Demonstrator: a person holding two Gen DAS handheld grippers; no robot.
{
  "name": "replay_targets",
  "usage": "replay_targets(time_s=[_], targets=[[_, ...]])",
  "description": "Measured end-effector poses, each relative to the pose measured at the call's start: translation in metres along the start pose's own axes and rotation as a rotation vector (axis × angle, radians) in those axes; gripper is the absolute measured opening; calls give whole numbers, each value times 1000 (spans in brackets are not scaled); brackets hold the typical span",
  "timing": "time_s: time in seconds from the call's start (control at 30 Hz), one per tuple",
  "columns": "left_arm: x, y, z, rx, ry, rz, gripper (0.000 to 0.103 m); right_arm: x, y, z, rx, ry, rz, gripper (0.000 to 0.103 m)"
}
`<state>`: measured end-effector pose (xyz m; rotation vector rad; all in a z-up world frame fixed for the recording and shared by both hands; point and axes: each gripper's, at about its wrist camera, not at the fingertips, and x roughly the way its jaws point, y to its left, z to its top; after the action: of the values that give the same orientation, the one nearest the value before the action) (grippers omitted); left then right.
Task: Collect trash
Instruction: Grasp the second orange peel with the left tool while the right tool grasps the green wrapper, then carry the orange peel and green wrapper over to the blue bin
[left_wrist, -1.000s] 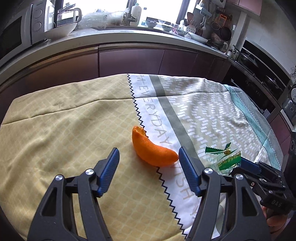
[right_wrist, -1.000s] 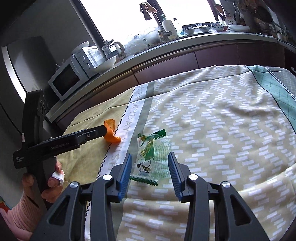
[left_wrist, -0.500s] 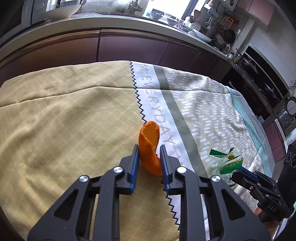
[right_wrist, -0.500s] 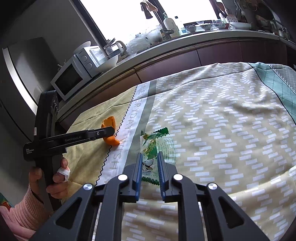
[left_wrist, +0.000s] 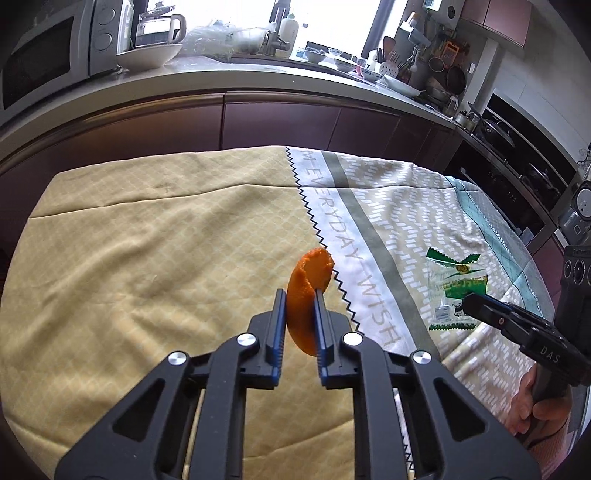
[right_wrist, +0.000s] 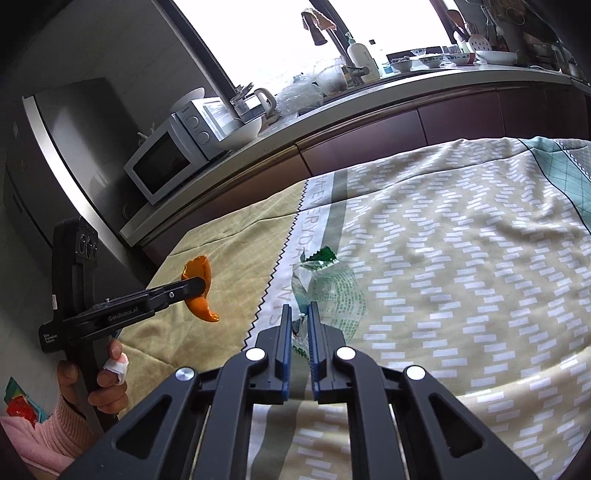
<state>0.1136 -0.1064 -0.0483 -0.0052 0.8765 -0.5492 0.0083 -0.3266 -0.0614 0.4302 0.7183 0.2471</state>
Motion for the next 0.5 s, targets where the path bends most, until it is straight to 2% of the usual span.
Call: replay_targets(time_s=[0.5], targets=[[-70,48,-38,-46,-63,104,14,23,62,-8,-72,47,164,7]])
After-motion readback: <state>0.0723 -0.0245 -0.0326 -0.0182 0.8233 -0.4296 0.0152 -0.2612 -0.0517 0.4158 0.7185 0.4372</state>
